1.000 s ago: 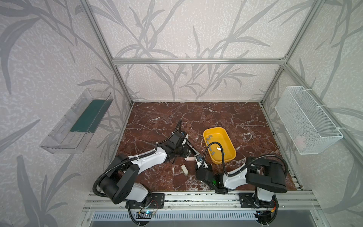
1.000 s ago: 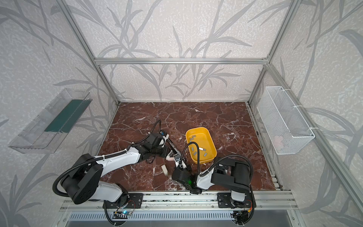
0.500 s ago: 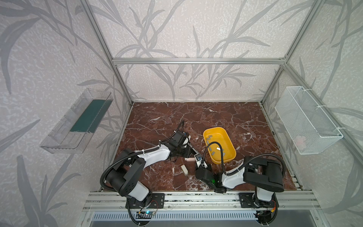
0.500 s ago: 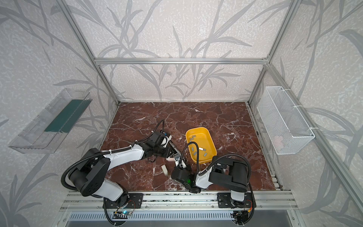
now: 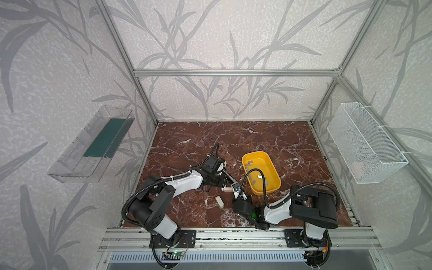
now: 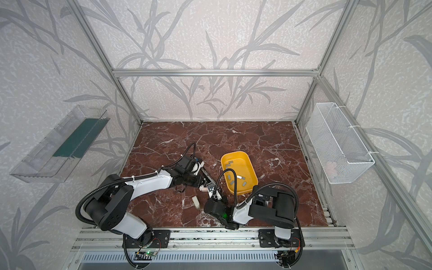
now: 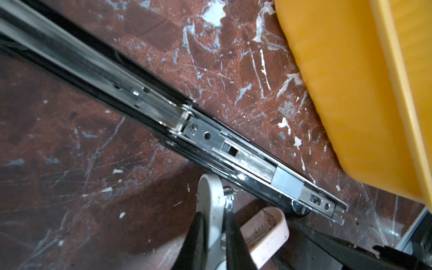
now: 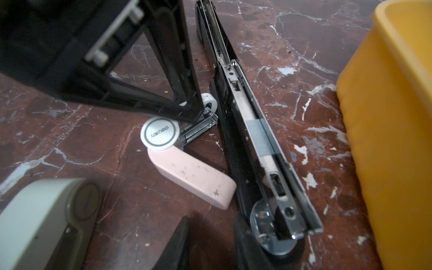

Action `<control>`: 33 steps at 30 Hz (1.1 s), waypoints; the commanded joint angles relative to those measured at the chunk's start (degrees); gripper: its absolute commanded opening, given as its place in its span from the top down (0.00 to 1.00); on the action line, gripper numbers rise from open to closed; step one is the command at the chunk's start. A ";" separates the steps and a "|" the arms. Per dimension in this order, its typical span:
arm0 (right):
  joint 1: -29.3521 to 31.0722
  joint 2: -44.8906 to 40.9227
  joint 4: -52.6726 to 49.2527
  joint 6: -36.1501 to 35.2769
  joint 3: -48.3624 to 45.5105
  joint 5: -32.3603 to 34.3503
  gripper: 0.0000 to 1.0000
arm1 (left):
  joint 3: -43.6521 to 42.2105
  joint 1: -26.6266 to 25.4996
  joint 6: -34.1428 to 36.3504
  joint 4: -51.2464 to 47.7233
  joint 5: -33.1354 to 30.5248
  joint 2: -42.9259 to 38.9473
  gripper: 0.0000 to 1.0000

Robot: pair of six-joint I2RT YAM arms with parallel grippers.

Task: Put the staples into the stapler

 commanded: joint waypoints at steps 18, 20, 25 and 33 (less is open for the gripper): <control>-0.29 -11.19 -0.59 -0.65 -6.09 1.84 0.68 | -7.71 6.80 -9.07 3.14 7.79 2.83 0.93; -0.26 -11.36 -0.40 -0.86 -6.08 1.76 0.68 | -9.28 6.95 -10.27 4.00 7.69 2.09 0.92; -0.09 -12.20 -3.26 -1.44 -4.23 1.24 0.68 | -12.51 7.70 -11.88 5.50 7.03 0.84 0.90; 0.43 -14.10 -5.92 -2.31 -2.47 0.88 0.68 | -13.87 8.12 -13.30 6.97 5.92 0.87 0.90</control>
